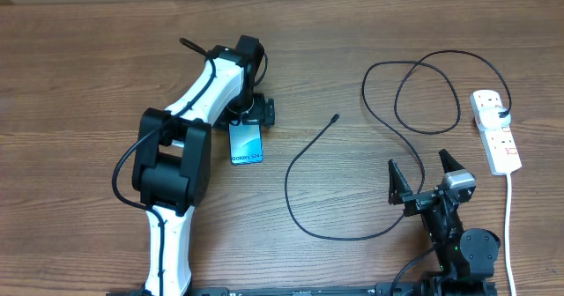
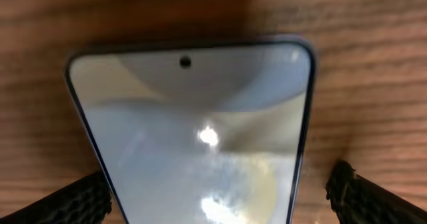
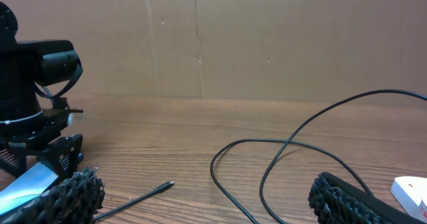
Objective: Plug charger to phone and switch on socket
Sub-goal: 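Grasp the top edge of the phone with the left gripper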
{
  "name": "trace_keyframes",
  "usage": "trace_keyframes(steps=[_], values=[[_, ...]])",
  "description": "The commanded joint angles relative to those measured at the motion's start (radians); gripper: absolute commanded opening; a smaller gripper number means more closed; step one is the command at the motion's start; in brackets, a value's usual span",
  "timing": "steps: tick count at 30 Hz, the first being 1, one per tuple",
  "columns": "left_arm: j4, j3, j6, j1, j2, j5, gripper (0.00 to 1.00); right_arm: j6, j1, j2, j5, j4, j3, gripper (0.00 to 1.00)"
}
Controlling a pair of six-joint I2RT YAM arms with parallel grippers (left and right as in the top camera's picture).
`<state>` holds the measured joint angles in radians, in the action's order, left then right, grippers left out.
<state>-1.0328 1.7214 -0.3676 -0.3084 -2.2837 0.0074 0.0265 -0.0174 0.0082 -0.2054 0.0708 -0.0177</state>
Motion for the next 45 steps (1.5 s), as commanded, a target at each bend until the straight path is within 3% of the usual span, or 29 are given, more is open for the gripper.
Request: trace_keyframes(steps=[1, 5, 16, 19, 37, 40, 45], values=[[0.102, -0.150, -0.006, 0.006, -0.214, -0.093, 1.00, 0.005, 0.005, -0.006, 0.003, -0.005, 0.010, 1.00], [0.114, -0.167, -0.007, 0.007, -0.214, -0.092, 1.00, 0.005, 0.005, -0.006, 0.002, -0.005, 0.010, 1.00], [-0.071, -0.167, -0.008, 0.007, -0.214, -0.046, 1.00, 0.005, 0.005, -0.006, 0.003, -0.005, 0.010, 1.00], [-0.099, -0.167, -0.054, 0.007, -0.214, -0.040, 1.00, 0.005, 0.005, -0.006, 0.003, -0.005, 0.010, 1.00], [-0.026, -0.182, -0.104, 0.007, -0.214, -0.041, 1.00, 0.005, 0.005, -0.006, 0.003, -0.005, 0.010, 1.00], [-0.026, -0.182, -0.104, 0.007, -0.214, -0.041, 0.91, 0.005, 0.005, -0.006, 0.003, -0.005, 0.010, 1.00], [-0.026, -0.183, -0.104, 0.007, -0.214, -0.041, 0.88, 0.005, 0.005, -0.006, 0.002, -0.005, 0.010, 1.00]])
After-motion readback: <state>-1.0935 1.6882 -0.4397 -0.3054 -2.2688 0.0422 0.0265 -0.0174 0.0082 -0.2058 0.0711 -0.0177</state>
